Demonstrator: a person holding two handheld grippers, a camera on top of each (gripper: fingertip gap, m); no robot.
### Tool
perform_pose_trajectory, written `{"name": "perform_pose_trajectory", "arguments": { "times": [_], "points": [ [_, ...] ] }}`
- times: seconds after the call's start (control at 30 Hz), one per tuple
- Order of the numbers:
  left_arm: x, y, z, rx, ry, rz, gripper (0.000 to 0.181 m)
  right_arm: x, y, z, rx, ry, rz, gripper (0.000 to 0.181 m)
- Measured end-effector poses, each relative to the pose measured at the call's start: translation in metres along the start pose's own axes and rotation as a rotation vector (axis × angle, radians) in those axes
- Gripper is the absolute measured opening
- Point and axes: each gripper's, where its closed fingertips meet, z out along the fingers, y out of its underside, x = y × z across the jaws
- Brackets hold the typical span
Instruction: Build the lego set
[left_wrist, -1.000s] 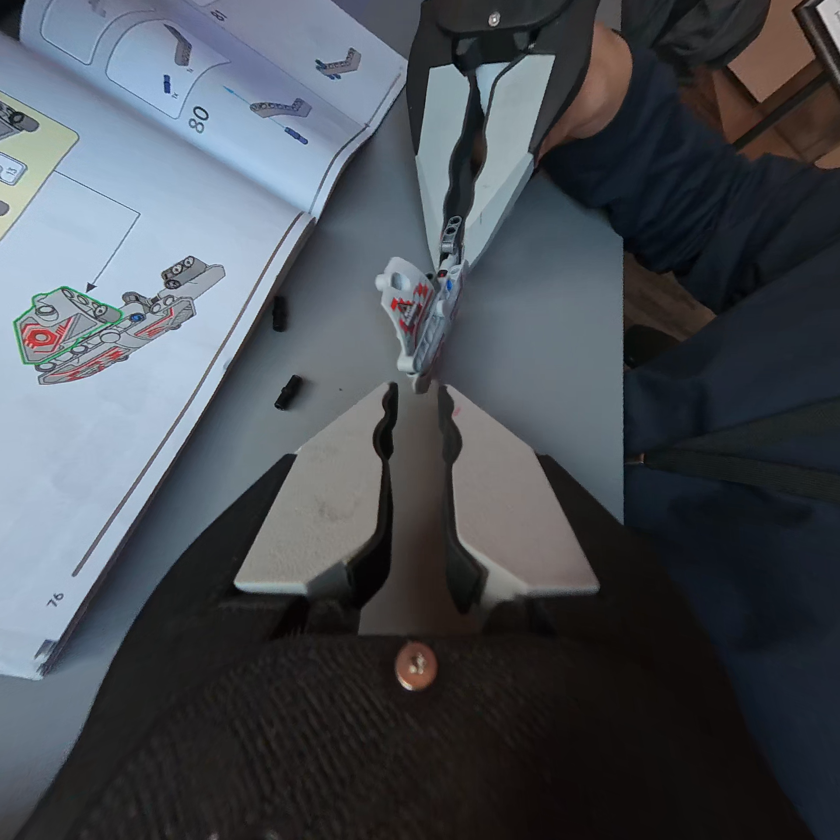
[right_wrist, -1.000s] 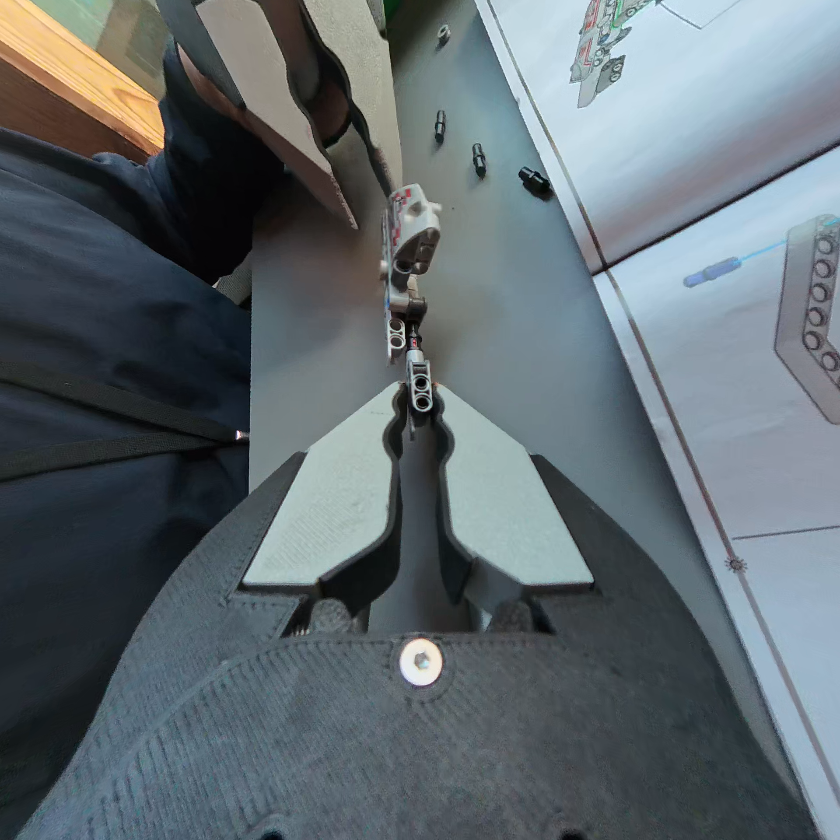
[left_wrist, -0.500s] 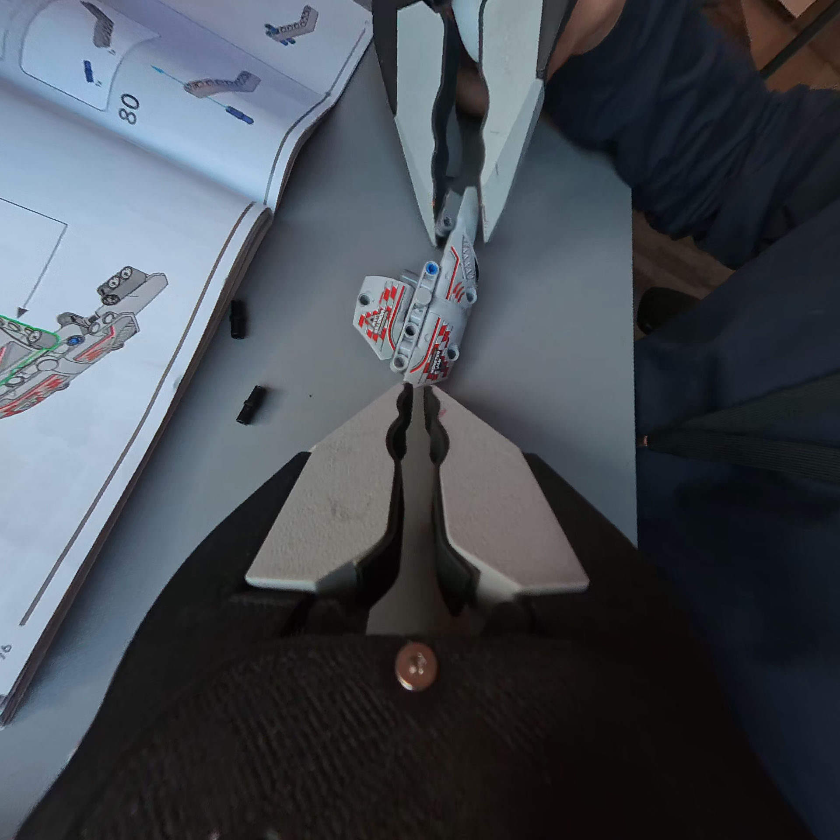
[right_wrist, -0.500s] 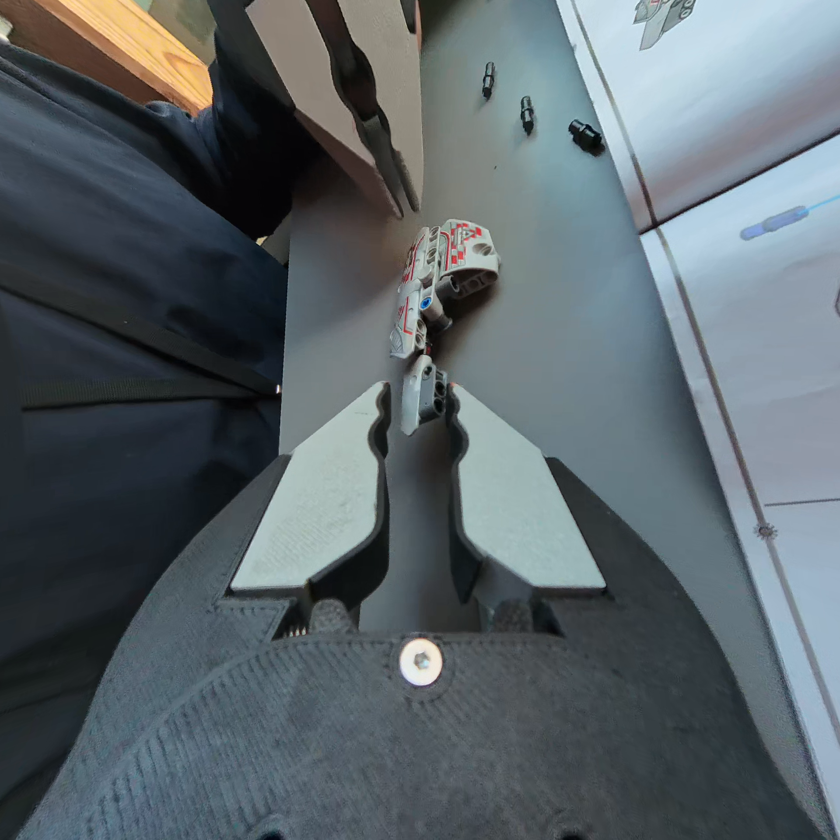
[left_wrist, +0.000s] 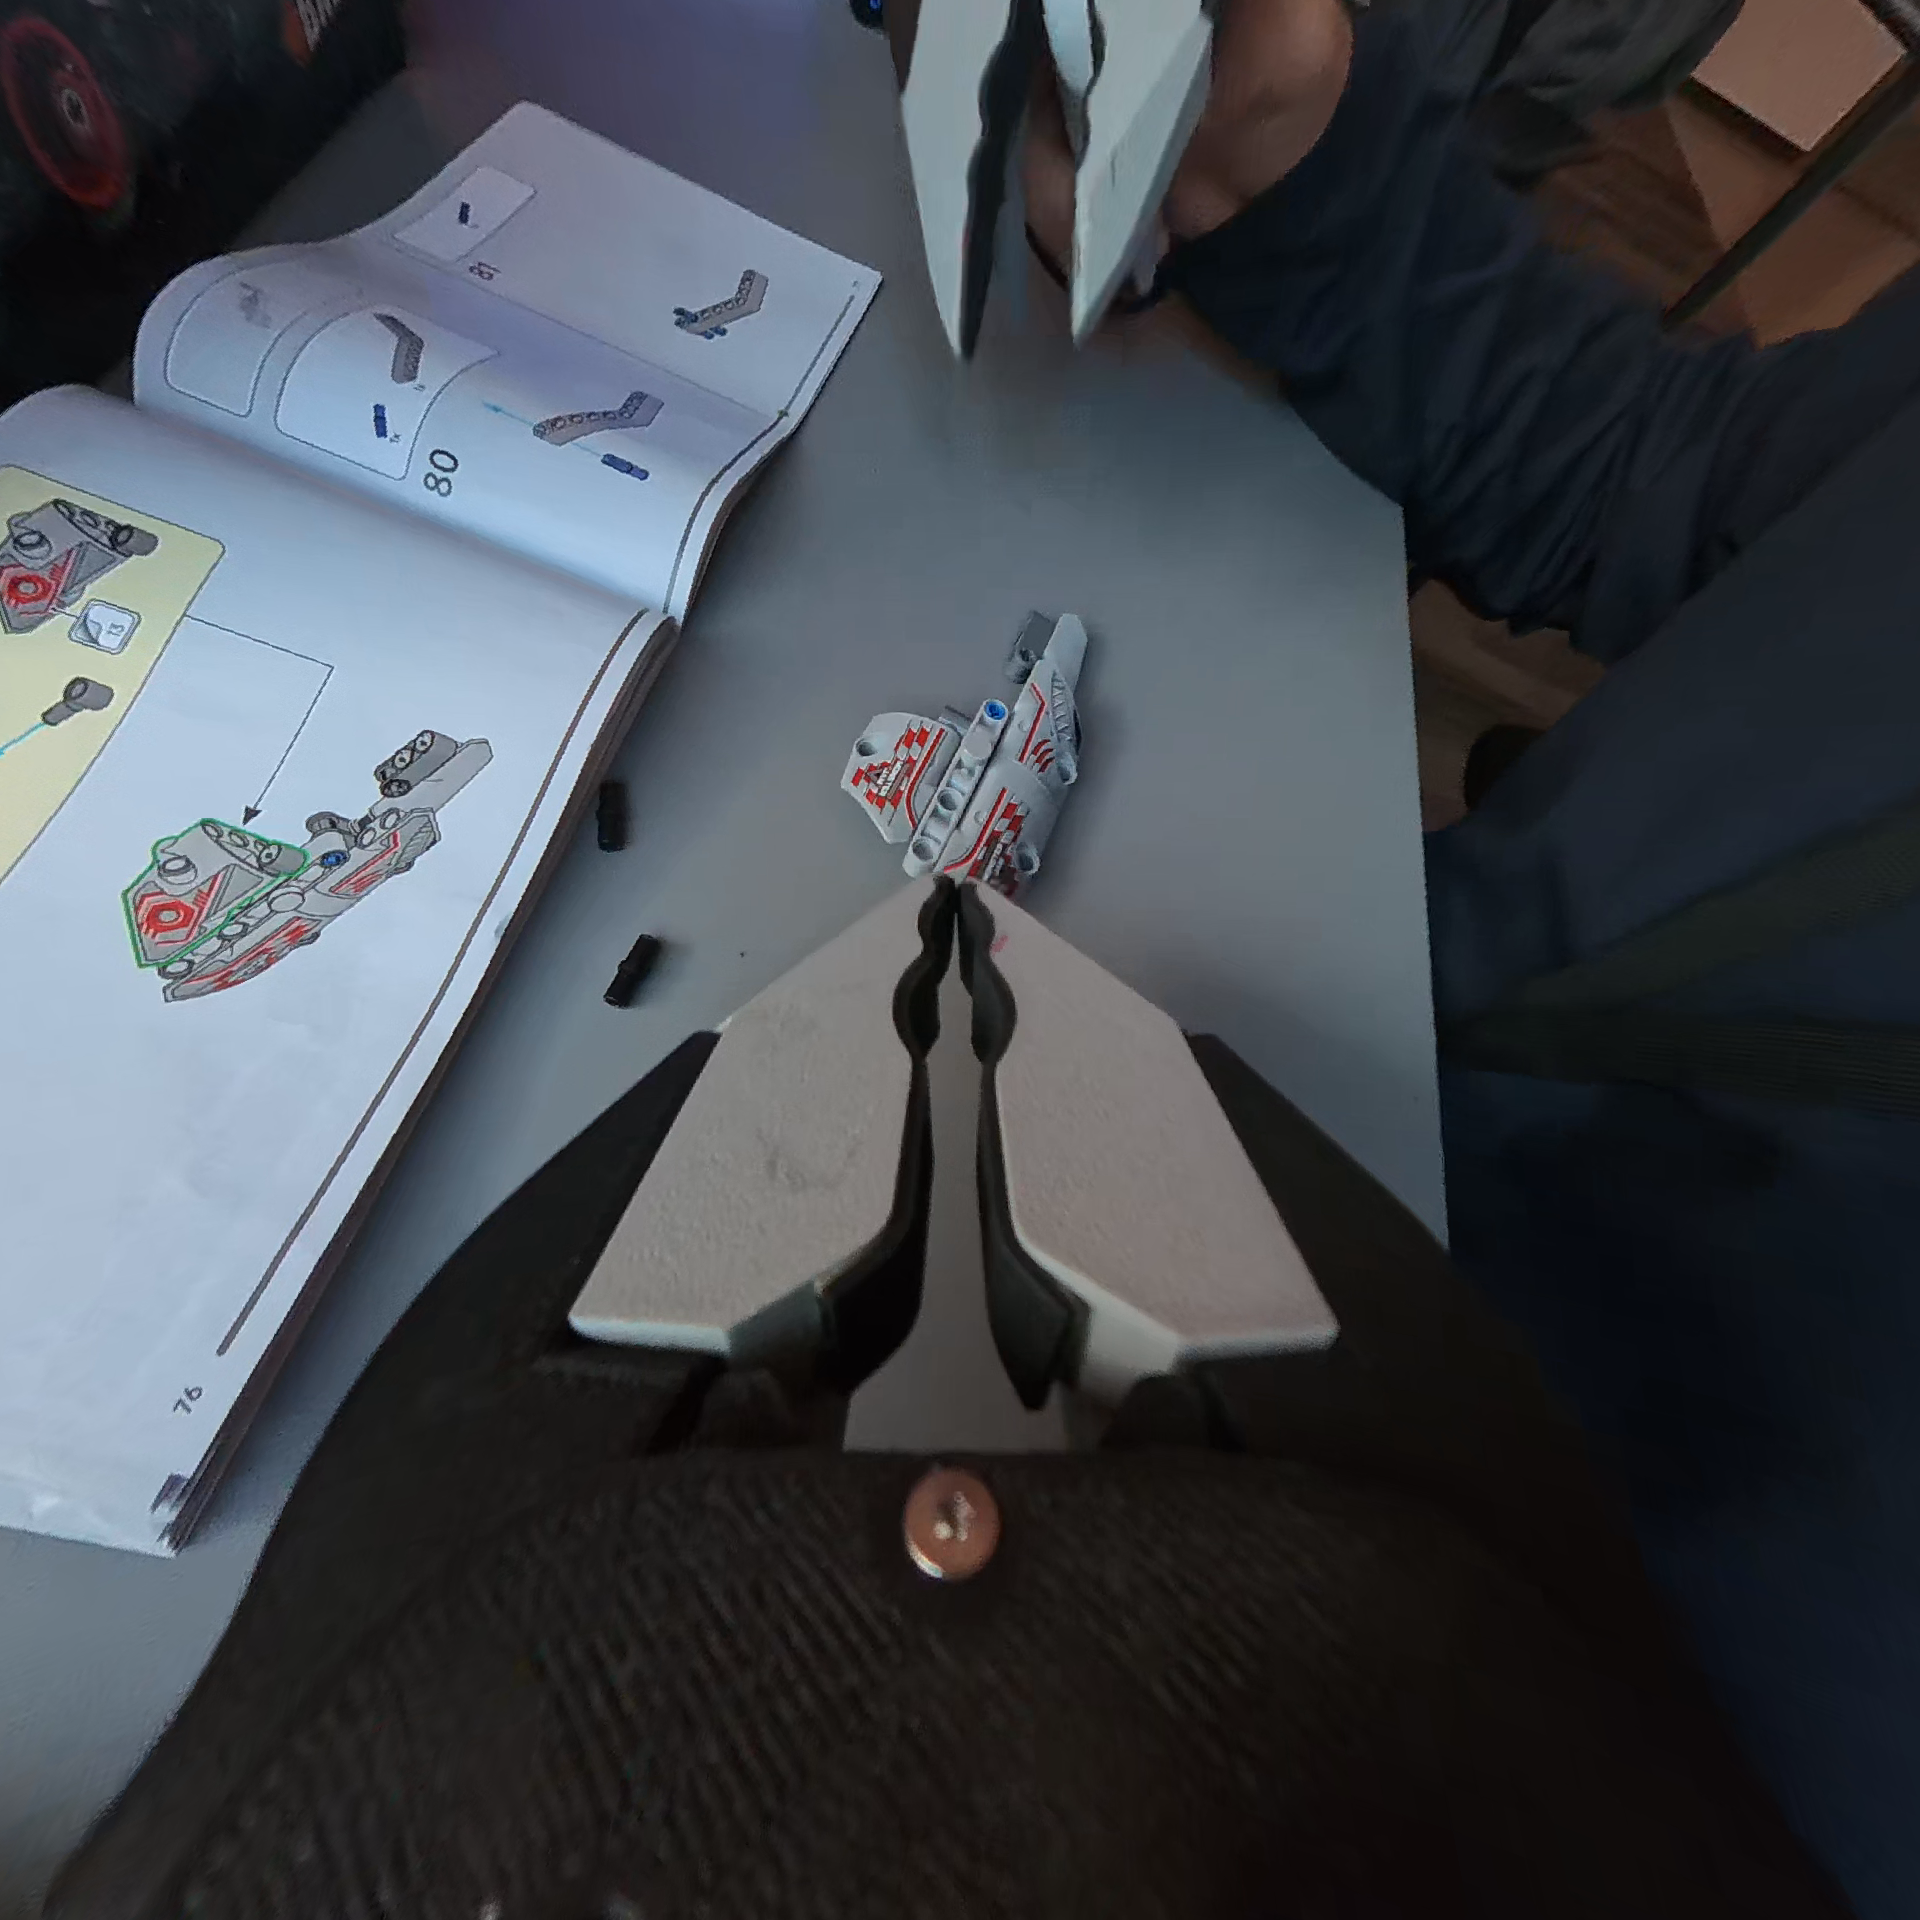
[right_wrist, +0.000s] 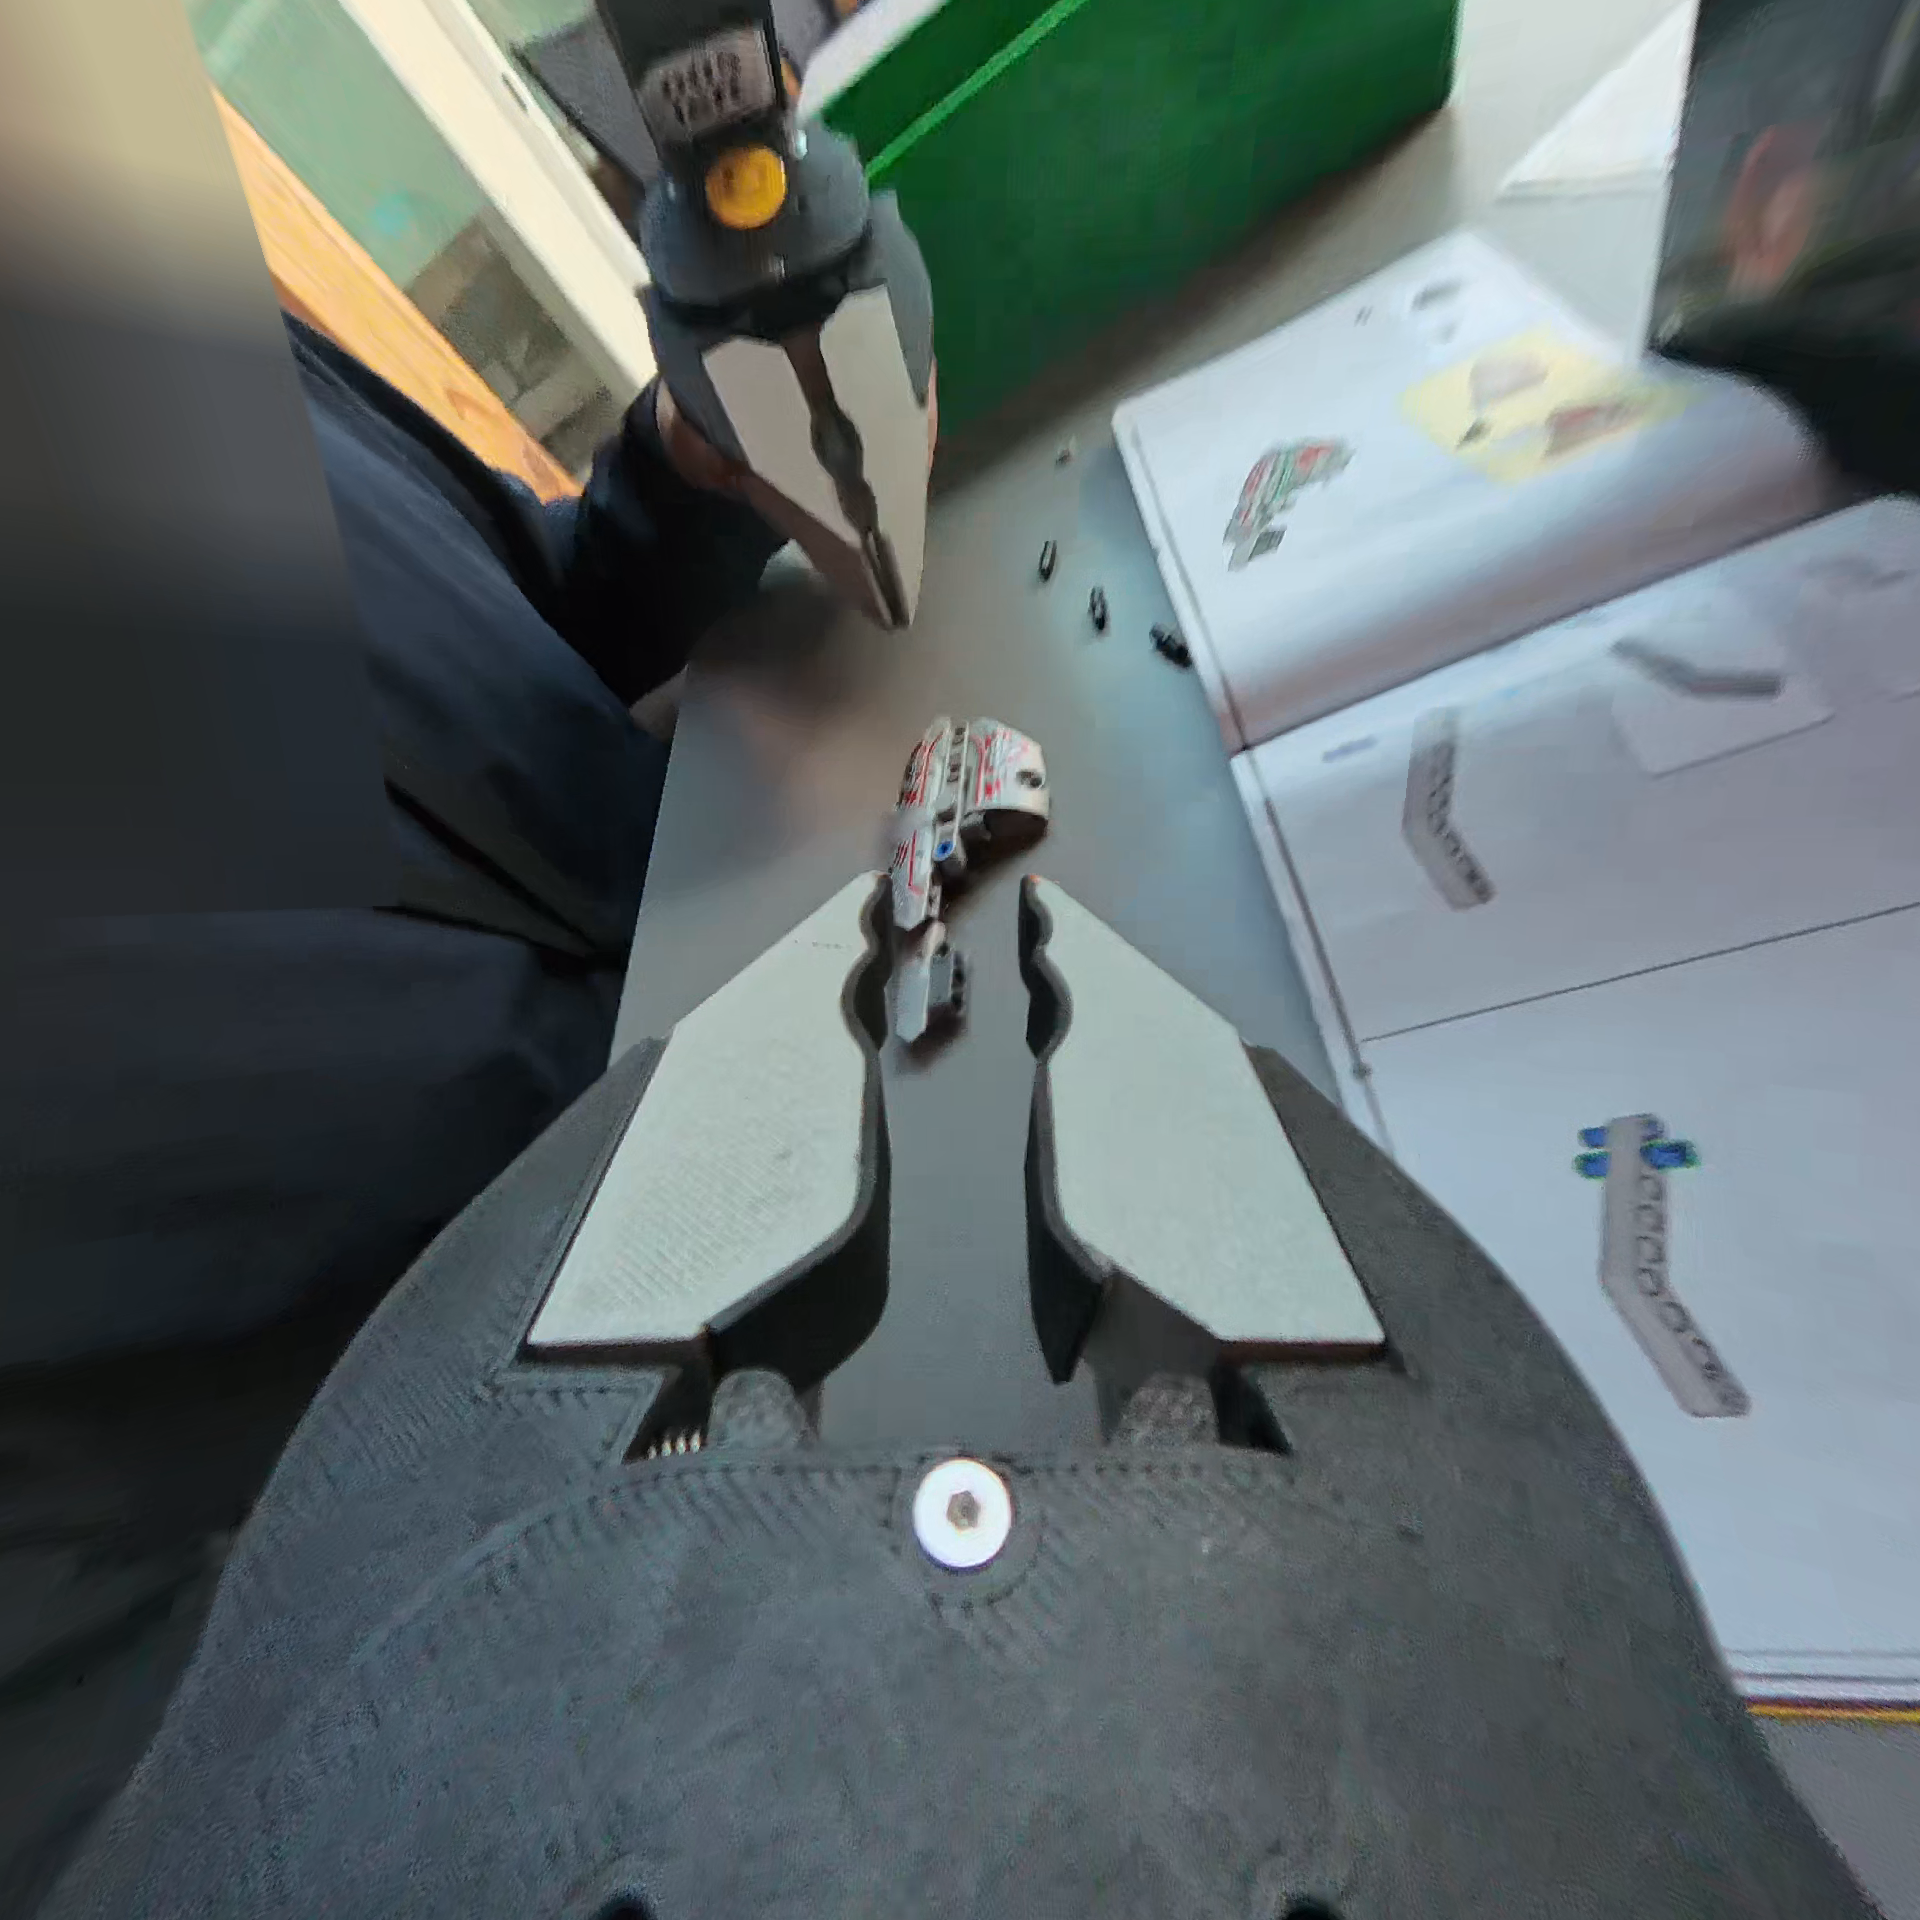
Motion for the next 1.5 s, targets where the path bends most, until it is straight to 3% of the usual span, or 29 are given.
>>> {"name": "perform_pose_trajectory", "arguments": {
  "times": [0.27,0.57,0.93,1.37,1.5],
  "points": [
    [-0.004,0.006,0.000,-0.037,-0.056,0.022,0.000,0.017,-0.040,-0.029,0.262,0.184,-0.173,0.012],
    [-0.011,0.008,-0.002,-0.037,-0.067,-0.028,0.000,0.037,-0.055,-0.065,0.442,0.289,-0.134,0.014],
    [-0.017,0.010,0.000,-0.042,-0.107,-0.010,0.000,0.067,-0.024,-0.061,0.229,0.435,-0.152,0.025],
    [-0.026,0.010,0.001,-0.051,-0.180,0.046,0.000,0.066,-0.018,-0.050,0.174,0.439,-0.162,0.024],
    [-0.010,0.007,0.002,-0.032,-0.107,0.042,0.000,0.066,-0.013,-0.044,0.138,0.458,-0.191,0.022]
  ]
}}
